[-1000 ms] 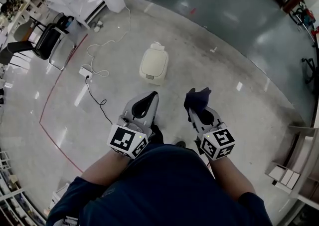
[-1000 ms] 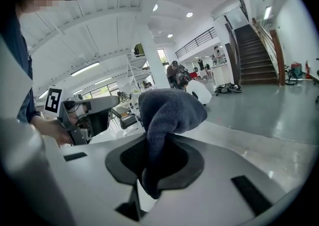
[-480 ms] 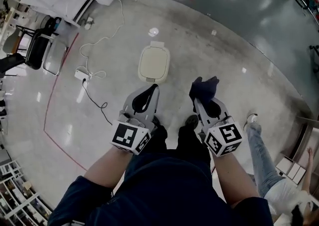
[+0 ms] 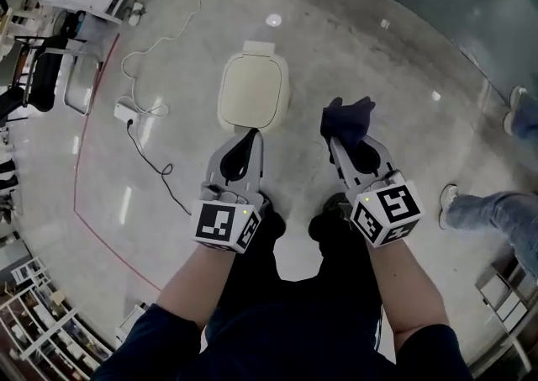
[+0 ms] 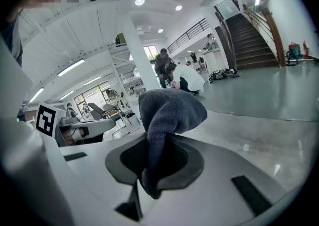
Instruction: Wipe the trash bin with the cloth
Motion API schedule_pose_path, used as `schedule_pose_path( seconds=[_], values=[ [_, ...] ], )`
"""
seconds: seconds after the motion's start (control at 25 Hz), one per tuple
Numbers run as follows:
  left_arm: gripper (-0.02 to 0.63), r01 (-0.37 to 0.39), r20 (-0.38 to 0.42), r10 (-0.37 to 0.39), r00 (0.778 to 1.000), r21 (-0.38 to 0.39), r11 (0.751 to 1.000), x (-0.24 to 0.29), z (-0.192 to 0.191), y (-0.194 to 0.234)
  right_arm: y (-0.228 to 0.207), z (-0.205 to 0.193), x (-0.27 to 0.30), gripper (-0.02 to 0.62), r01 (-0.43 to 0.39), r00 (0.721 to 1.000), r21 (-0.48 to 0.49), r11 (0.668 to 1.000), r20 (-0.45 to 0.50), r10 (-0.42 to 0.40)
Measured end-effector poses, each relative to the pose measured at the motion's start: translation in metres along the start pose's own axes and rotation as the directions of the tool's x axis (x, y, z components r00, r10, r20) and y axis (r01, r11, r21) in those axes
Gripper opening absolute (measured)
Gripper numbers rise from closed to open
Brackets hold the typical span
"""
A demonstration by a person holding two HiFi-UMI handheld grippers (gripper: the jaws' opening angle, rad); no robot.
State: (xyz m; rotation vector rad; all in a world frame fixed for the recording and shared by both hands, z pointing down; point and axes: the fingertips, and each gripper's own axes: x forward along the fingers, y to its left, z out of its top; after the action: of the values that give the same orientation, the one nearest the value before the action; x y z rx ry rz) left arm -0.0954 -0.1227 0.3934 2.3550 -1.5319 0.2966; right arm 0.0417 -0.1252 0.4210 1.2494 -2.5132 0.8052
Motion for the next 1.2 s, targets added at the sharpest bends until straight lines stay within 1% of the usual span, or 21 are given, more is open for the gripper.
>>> schedule_pose_path(
  seconds=[0.12,0.32,0.48,0.64,0.76,0.88,1.04,1.2],
  values=[
    [-0.004,-0.029,-0.024,0.029,0.999,0.009,1.0,0.029,-0.053,0.021,-0.028,-0.039,0.042,0.054,-0.001,1.0,0.012,1.0,0.002,0.001],
    [-0.003,-0.055,-0.051,0.057,0.997,0.038,0.998,0.067,-0.129,0.051,-0.064,-0.095,0.112,0.055,0.0,1.0,0.032,1.0,0.005,0.0],
    [-0.003,-0.051,-0.086,0.057,0.995,0.073,0.996,0.092,-0.191,0.068,-0.093,-0.142,0.166,0.055,0.013,1.0,0.069,0.998,0.022,-0.014],
    [-0.003,-0.045,-0.122,0.059,0.991,0.111,0.993,0.103,-0.241,0.069,-0.124,-0.196,0.205,0.055,0.037,0.999,0.096,0.995,0.024,-0.039],
    [-0.003,-0.041,-0.148,0.063,0.987,0.141,0.989,0.108,-0.262,0.073,-0.144,-0.231,0.239,0.055,0.056,0.998,0.097,0.994,0.004,-0.057],
    [-0.003,-0.038,-0.165,0.065,0.984,0.159,0.987,0.111,-0.275,0.075,-0.157,-0.258,0.272,0.054,0.046,0.999,0.074,0.996,0.0,-0.046],
    [-0.003,-0.031,-0.176,0.067,0.982,0.197,0.98,0.114,-0.288,0.074,-0.164,-0.278,0.31,0.055,0.002,1.0,0.038,0.999,0.031,-0.004],
    [-0.003,-0.042,-0.189,0.084,0.978,0.216,0.976,0.114,-0.301,0.079,-0.161,-0.286,0.337,0.054,-0.044,0.998,0.005,0.999,0.054,0.044]
  ],
)
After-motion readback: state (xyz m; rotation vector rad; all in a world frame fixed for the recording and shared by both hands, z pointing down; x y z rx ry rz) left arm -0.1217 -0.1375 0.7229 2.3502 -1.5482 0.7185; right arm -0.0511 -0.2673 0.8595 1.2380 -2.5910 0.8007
